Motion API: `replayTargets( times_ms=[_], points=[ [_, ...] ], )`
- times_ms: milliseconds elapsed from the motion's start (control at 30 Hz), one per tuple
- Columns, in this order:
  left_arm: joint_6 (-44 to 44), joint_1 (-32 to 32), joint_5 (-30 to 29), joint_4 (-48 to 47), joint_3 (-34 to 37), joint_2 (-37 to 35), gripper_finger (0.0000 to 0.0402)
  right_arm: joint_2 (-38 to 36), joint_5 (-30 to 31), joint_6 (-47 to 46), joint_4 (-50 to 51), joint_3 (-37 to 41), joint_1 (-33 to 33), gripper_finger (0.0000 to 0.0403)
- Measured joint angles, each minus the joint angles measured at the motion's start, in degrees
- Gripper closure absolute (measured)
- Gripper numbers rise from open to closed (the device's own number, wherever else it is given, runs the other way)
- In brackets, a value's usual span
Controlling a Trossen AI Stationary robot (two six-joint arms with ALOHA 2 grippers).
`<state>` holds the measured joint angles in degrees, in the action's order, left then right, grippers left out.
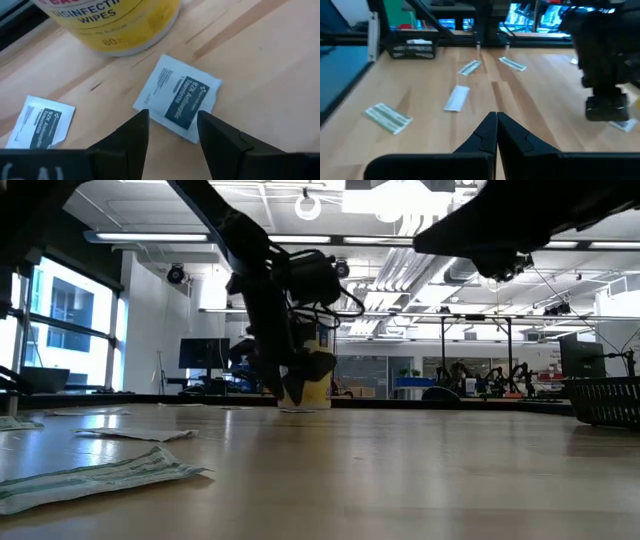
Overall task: Pick & Place First Aid Supplies
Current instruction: Put the white towelette sachet into the left black bin
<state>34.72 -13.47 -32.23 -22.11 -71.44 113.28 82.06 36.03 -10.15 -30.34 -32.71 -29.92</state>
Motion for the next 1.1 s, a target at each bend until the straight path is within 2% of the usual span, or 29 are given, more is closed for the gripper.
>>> replayTargets(
  times_ms=[200, 367, 733, 900, 1100],
  points=[
    [0.1, 0.01, -1.0, -0.28, -0.22, 2.73, 0.0238, -0.44, 0.56, 3.78, -1.32, 0.06, 1.03, 0.0399],
    [1.4, 1.13, -0.14, -2.58, -0.38, 3.5, 0.0238, -0.44, -1.5, 3.7, -1.19, 0.06, 1.97, 0.0402],
    [6.0, 11.36, 0.8, -13.0, 0.04, 0.03, 0.0238, -0.44, -4.74, 2.66, -1.07, 0.06, 2.15, 0.0401],
    [5.7, 14.86, -0.32, -10.5, 0.09, -1.1, 0.0238, -0.44, -4.6, 2.69, -1.17, 0.06, 2.18, 0.0397],
    [3.0, 15.8, -0.17, -3.39, 0.07, -1.17, 0.0238, -0.44, -4.37, 4.68, -1.26, 0.06, 2.19, 0.04]
  ],
)
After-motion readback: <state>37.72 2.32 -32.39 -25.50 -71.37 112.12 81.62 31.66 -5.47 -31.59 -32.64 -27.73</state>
